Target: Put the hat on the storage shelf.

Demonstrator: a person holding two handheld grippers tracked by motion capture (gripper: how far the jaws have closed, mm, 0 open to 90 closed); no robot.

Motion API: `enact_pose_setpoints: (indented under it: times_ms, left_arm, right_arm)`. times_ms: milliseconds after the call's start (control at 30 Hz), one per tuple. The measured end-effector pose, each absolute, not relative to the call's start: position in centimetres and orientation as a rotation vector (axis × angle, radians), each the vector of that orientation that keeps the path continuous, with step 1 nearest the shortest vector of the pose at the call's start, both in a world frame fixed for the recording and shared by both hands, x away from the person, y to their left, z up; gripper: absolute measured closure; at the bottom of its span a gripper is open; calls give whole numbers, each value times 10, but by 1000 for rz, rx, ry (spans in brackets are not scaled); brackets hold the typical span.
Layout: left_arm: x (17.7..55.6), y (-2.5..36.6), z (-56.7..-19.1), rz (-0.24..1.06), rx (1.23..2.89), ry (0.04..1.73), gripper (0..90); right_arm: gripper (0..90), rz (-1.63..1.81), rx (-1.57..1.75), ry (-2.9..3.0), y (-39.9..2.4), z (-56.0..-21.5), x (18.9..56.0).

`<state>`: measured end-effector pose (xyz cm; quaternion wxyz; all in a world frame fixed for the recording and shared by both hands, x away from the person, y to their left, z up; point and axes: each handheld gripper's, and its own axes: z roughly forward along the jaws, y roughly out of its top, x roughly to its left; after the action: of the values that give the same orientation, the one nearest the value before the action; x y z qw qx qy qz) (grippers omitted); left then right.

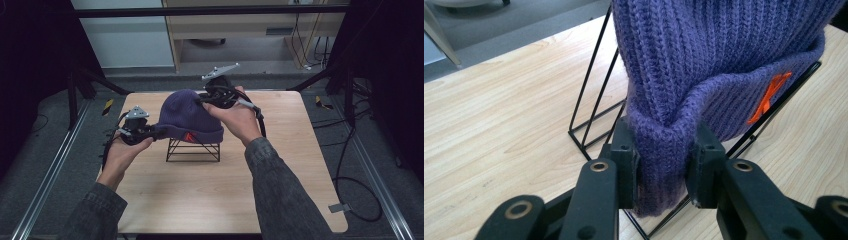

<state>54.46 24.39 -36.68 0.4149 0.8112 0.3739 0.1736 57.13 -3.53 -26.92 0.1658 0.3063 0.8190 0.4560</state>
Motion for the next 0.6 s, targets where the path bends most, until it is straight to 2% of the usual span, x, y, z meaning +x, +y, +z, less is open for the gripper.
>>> enact_pose_setpoints:
  times_ms: [600]
  left_arm:
    - [543,251,-383,413,2041,960,695]
  right_arm:
    - [761,1238,881,2371,-33,-287,569]
